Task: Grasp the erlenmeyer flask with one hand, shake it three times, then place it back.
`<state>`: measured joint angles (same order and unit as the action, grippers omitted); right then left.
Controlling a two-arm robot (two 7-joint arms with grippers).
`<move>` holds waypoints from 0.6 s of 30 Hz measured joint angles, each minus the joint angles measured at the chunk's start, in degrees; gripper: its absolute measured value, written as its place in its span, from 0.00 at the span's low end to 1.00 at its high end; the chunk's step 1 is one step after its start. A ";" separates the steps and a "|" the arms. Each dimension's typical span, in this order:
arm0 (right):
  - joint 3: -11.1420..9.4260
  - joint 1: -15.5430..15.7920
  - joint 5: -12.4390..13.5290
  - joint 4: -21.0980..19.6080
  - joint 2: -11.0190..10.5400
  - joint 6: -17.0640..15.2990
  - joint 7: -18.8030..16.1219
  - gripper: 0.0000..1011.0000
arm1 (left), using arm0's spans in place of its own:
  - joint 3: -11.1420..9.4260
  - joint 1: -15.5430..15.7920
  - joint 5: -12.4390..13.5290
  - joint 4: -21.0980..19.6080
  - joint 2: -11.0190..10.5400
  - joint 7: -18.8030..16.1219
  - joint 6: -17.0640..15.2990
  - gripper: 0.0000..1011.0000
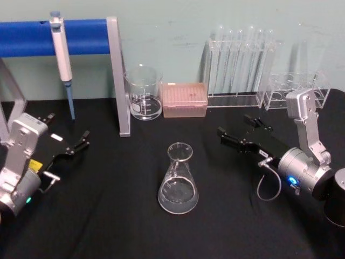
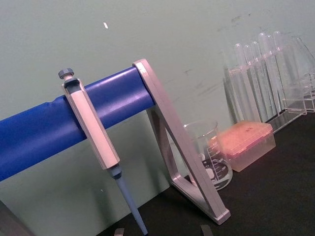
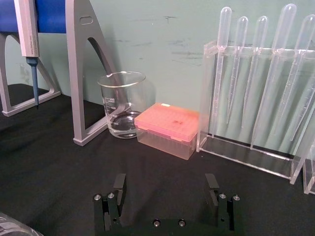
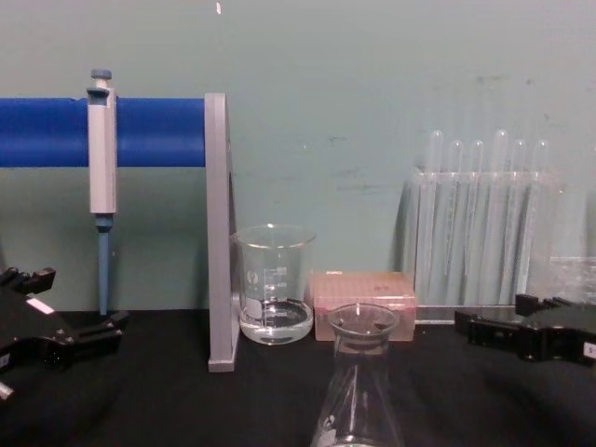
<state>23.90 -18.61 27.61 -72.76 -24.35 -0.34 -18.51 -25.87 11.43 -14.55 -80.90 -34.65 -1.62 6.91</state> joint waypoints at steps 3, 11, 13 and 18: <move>0.00 0.00 0.01 0.00 0.00 0.00 0.00 0.99 | 0.00 0.00 0.00 0.00 0.00 0.00 0.00 0.99; 0.00 0.00 0.00 0.00 0.00 0.00 0.00 0.99 | 0.00 0.00 0.00 0.00 0.01 0.00 0.00 0.99; 0.00 0.00 0.01 0.00 0.00 0.00 0.00 0.99 | 0.00 0.00 0.00 0.00 0.00 0.00 0.00 0.99; 0.00 0.00 0.00 0.00 0.00 0.00 0.00 0.99 | 0.00 0.00 0.00 0.00 0.00 0.00 0.00 0.99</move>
<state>23.90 -18.61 27.61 -72.77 -24.35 -0.34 -18.50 -25.86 11.43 -14.55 -80.90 -34.64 -1.62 6.91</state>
